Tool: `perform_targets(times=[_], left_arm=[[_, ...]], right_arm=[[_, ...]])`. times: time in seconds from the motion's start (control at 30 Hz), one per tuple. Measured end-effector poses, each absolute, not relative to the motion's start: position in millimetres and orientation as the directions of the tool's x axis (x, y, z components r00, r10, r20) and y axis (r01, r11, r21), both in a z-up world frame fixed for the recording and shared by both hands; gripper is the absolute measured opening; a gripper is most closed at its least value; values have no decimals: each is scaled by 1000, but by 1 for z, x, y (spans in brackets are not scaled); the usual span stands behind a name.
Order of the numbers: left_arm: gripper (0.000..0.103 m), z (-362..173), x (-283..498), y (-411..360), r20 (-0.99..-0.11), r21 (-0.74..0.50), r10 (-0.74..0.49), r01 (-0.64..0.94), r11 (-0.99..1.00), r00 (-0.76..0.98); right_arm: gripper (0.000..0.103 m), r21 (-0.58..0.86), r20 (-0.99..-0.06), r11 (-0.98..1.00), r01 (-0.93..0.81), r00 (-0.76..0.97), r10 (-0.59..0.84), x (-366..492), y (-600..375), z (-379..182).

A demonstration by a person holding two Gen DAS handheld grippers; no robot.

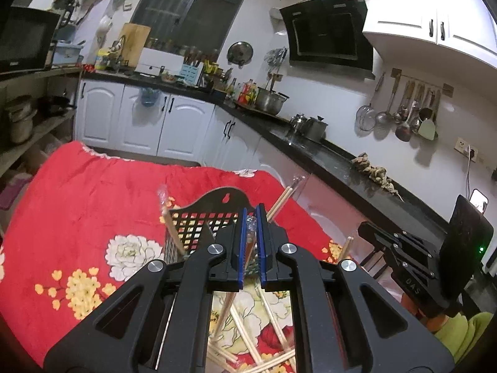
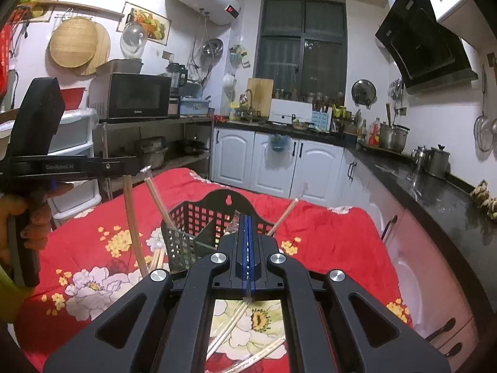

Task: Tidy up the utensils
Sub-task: 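Carry the chopstick with the right tool above the green caddy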

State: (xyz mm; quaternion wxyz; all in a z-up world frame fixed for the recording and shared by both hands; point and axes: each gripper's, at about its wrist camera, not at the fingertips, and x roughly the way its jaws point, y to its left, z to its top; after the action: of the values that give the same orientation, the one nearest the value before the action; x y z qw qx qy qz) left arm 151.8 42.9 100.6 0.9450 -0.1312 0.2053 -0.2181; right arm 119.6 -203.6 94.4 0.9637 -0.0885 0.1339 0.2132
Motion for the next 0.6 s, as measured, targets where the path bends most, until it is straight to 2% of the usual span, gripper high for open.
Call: perform_targets(times=[0.6], left_arm=[[3, 138, 154, 17, -267, -293, -497, 421, 858, 826]], right_arm=[[1, -123, -224, 905, -407, 900, 375, 119, -206, 126]])
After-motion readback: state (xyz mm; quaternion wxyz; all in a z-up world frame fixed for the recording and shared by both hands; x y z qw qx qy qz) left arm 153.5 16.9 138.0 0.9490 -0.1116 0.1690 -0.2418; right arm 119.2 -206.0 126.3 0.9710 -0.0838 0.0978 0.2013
